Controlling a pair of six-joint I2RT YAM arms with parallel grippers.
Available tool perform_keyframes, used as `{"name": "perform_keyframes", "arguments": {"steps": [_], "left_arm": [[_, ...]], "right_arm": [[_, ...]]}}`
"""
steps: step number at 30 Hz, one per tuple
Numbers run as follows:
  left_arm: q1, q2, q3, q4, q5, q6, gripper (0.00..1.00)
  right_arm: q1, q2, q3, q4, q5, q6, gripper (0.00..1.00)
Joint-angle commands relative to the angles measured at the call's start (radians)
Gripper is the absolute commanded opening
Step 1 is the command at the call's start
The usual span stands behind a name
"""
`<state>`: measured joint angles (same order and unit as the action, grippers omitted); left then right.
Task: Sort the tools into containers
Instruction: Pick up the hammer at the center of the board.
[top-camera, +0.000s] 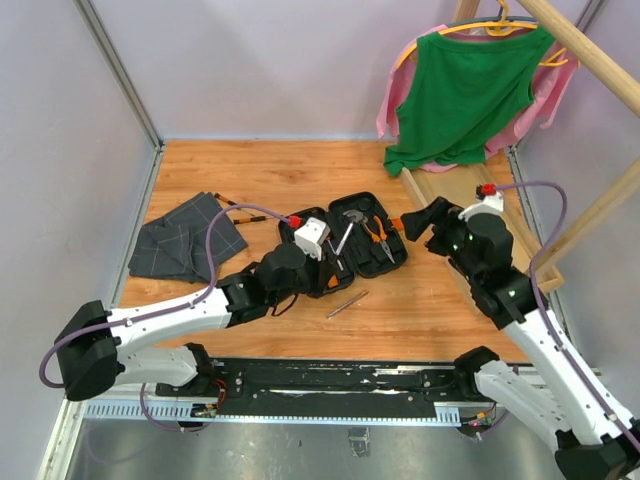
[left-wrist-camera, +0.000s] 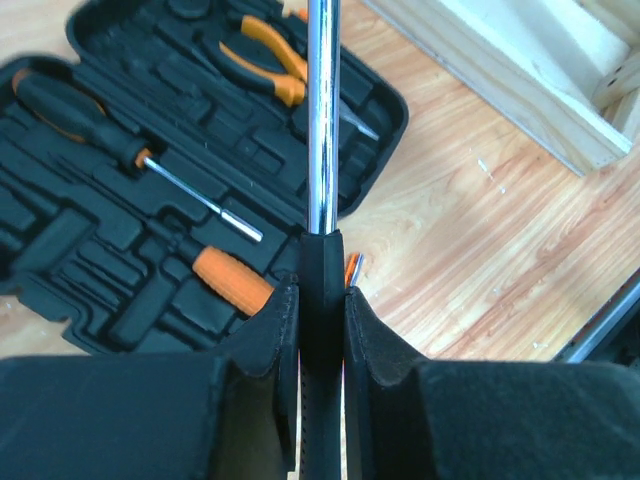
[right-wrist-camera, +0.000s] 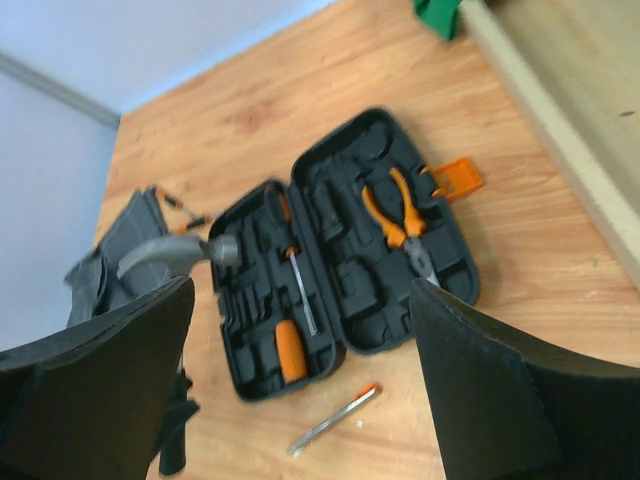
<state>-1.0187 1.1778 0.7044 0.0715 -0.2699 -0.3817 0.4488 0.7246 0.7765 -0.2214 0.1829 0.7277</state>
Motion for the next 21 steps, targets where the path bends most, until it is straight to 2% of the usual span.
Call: {"name": "perform_keyframes", "arguments": {"steps": [1,4,6,8,12,16,21], "left_arm": [[-0.007,-0.061,-0.018,0.197,-0.055,0.172,0.0],[-0.007,-0.087,-0.047,0.278,-0.092,0.26,0.01],[-0.007,-0.091,-0.048,0.298,-0.129,0.332,0.01],[-0.006,-0.096,-0.044,0.317,-0.157,0.394,0.0],[-0.007,-0.104,-0.106,0.488,-0.137,0.579,0.0],[-0.007,-0.099,-0.129,0.573,-0.109,0.719,0.0],[-0.007,-0.101,-0.186,0.677,-0.014,0.914,0.0]], "right_arm": [[-0.012,0.072,0.129,-0.166,-0.182,-0.068,0.9],[-0.013,0.096,0.202,-0.178,-0.237,-0.143,0.92],[-0.014,0.111,0.257,-0.197,-0.273,-0.215,1.0],[-0.022,0.137,0.332,-0.243,-0.303,-0.26,0.98],[-0.042,0.202,0.471,-0.352,-0.396,-0.339,0.98],[-0.089,0.297,0.607,-0.501,-0.588,-0.384,0.98],[-0.15,0.403,0.646,-0.625,-0.833,-0.412,0.98]]}}
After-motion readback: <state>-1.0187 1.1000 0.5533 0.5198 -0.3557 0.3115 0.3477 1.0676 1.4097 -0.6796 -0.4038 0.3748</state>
